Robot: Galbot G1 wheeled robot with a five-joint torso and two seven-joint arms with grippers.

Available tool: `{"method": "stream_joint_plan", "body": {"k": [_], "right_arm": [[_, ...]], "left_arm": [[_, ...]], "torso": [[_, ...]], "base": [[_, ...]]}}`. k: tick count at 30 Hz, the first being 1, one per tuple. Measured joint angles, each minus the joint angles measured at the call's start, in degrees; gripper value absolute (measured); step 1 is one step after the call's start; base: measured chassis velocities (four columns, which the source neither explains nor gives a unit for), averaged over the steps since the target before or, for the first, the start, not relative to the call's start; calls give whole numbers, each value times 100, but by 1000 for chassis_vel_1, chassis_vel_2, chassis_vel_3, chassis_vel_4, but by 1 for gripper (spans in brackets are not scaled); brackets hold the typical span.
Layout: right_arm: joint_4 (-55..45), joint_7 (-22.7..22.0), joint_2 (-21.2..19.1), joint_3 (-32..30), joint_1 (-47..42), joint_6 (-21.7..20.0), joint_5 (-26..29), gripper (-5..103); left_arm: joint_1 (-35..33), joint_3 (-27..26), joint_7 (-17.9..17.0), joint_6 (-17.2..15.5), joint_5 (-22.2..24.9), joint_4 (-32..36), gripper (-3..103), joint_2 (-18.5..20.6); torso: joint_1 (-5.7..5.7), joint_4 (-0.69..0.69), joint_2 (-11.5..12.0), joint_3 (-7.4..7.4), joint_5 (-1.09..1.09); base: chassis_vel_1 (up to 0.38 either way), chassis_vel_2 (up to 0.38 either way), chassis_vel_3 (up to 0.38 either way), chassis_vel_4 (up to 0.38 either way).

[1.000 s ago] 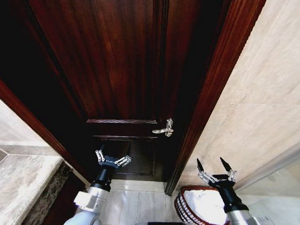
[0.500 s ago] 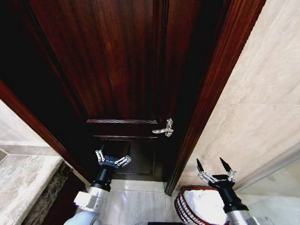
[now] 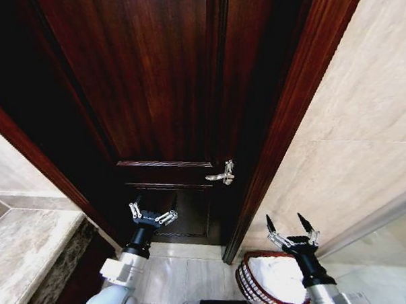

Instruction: Discard the used towel into the hamper.

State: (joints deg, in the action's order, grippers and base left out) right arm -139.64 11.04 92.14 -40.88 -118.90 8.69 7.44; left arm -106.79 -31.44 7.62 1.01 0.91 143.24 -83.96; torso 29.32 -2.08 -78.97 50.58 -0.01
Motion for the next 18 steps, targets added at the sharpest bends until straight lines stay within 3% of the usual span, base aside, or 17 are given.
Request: {"method": "stream_joint_plan", "body": {"k": [12,18], "right_arm": [[2,-1,-1,-2,0,0,0,100],[2,-1,-2,-4,0,-1,-1,100]], "left_arm": [[0,2,0,0,0,0,100,-5],[0,3,1,0,0,0,100,-5]], "torso": [[-1,-1,0,0,4],[-1,0,0,0,4]], "base": [[-162,-174,176,160],[-56,-95,87,91]]}}
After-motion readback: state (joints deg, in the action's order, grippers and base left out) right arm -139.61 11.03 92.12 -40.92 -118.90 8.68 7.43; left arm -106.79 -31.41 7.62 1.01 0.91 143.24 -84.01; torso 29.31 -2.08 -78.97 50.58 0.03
